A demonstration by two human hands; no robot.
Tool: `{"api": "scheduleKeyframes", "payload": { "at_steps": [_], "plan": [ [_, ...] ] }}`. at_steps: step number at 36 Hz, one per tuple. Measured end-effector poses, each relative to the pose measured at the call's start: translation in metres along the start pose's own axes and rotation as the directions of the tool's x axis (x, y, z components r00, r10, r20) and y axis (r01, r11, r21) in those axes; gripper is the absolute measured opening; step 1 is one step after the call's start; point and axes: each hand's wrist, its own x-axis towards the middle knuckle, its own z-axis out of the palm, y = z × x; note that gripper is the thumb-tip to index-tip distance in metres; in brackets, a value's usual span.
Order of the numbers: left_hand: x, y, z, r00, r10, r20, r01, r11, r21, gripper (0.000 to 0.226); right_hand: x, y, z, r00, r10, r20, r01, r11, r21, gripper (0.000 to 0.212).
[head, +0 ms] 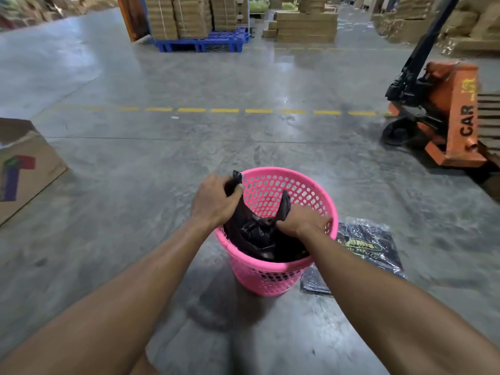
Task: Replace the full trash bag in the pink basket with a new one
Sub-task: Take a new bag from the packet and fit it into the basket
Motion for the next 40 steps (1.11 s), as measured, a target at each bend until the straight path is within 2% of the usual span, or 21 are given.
{"api": "scheduleKeyframes", "payload": {
  "at_steps": [1, 3, 6, 9, 10, 12, 14, 17, 18, 20, 22, 24, 26, 28, 31, 34, 36, 37, 40],
  "plan": [
    [0.003, 0.0, -0.003, 1.0, 0.005, -0.026, -0.005, 1.0, -0.006, 0.023, 0.002, 0.0, -0.003, 0.998, -0.045, -0.047, 0.045, 0.999, 0.004, 0.039],
    [0.009, 0.0, -0.007, 0.998, -0.035, -0.056, 0.031, 0.997, -0.068, 0.018, 0.008, 0.002, -0.008, 0.98, -0.127, -0.15, 0.145, 0.983, 0.115, 0.03],
    [0.017, -0.002, -0.016, 0.992, -0.113, -0.063, 0.105, 0.987, -0.122, 0.016, 0.015, 0.005, -0.02, 0.951, -0.16, -0.263, 0.259, 0.879, 0.401, 0.045],
    [0.029, -0.005, -0.018, 0.978, -0.208, 0.004, 0.204, 0.953, -0.223, 0.016, 0.019, 0.02, -0.041, 0.924, -0.235, -0.301, 0.364, 0.782, 0.507, 0.068],
    [0.033, -0.004, -0.018, 0.969, -0.231, 0.087, 0.246, 0.909, -0.335, 0.02, 0.018, 0.025, -0.05, 0.908, -0.305, -0.289, 0.414, 0.766, 0.492, 0.073],
    [0.038, -0.001, -0.019, 0.948, -0.186, 0.259, 0.305, 0.767, -0.565, 0.024, 0.014, 0.036, -0.066, 0.866, -0.444, -0.231, 0.501, 0.761, 0.412, 0.078],
    [0.04, 0.002, -0.022, 0.94, -0.096, 0.326, 0.298, 0.696, -0.653, 0.025, 0.01, 0.046, -0.077, 0.835, -0.527, -0.156, 0.548, 0.776, 0.313, 0.071],
    [0.043, 0.001, -0.026, 0.938, -0.022, 0.347, 0.251, 0.732, -0.633, 0.036, 0.008, 0.06, -0.088, 0.823, -0.565, -0.051, 0.561, 0.797, 0.222, 0.045],
    [0.043, 0.001, -0.027, 0.936, -0.003, 0.353, 0.229, 0.765, -0.602, 0.038, 0.008, 0.064, -0.089, 0.825, -0.564, -0.05, 0.561, 0.803, 0.204, 0.045],
    [0.042, 0.001, -0.029, 0.928, 0.022, 0.372, 0.192, 0.827, -0.528, 0.036, 0.006, 0.074, -0.094, 0.82, -0.566, -0.081, 0.569, 0.796, 0.207, 0.063],
    [0.042, 0.002, -0.031, 0.917, 0.036, 0.398, 0.181, 0.85, -0.494, 0.033, 0.002, 0.083, -0.101, 0.801, -0.593, -0.077, 0.585, 0.749, 0.312, 0.078],
    [0.043, 0.003, -0.034, 0.912, 0.034, 0.409, 0.194, 0.843, -0.502, 0.033, -0.005, 0.087, -0.109, 0.743, -0.669, -0.039, 0.619, 0.663, 0.42, 0.087],
    [0.045, 0.002, -0.038, 0.919, 0.027, 0.394, 0.203, 0.823, -0.53, 0.035, -0.012, 0.086, -0.115, 0.684, -0.73, -0.005, 0.642, 0.599, 0.479, 0.085],
    [0.048, -0.001, -0.041, 0.931, -0.01, 0.364, 0.224, 0.805, -0.55, 0.037, -0.018, 0.082, -0.119, 0.647, -0.761, 0.048, 0.666, 0.595, 0.45, 0.074],
    [0.05, -0.006, -0.045, 0.935, -0.081, 0.344, 0.273, 0.786, -0.555, 0.035, -0.023, 0.078, -0.118, 0.685, -0.72, 0.112, 0.699, 0.693, 0.18, 0.06],
    [0.046, -0.011, -0.044, 0.945, -0.046, 0.323, 0.217, 0.828, -0.517, 0.047, -0.015, 0.083, -0.112, 0.745, -0.662, 0.088, 0.663, 0.749, 0.021, 0.044],
    [0.04, -0.017, -0.045, 0.953, 0.061, 0.296, 0.078, 0.897, -0.434, 0.056, -0.007, 0.092, -0.107, 0.816, -0.578, -0.001, 0.578, 0.816, -0.004, 0.034],
    [0.036, -0.021, -0.045, 0.949, 0.121, 0.29, -0.008, 0.933, -0.361, 0.052, -0.004, 0.099, -0.106, 0.853, -0.517, -0.065, 0.519, 0.855, 0.004, 0.029],
    [0.024, -0.035, -0.05, 0.914, 0.242, 0.324, -0.225, 0.97, -0.092, 0.022, 0.002, 0.122, -0.096, 0.914, -0.351, -0.201, 0.371, 0.926, 0.066, 0.021]
  ]
}}
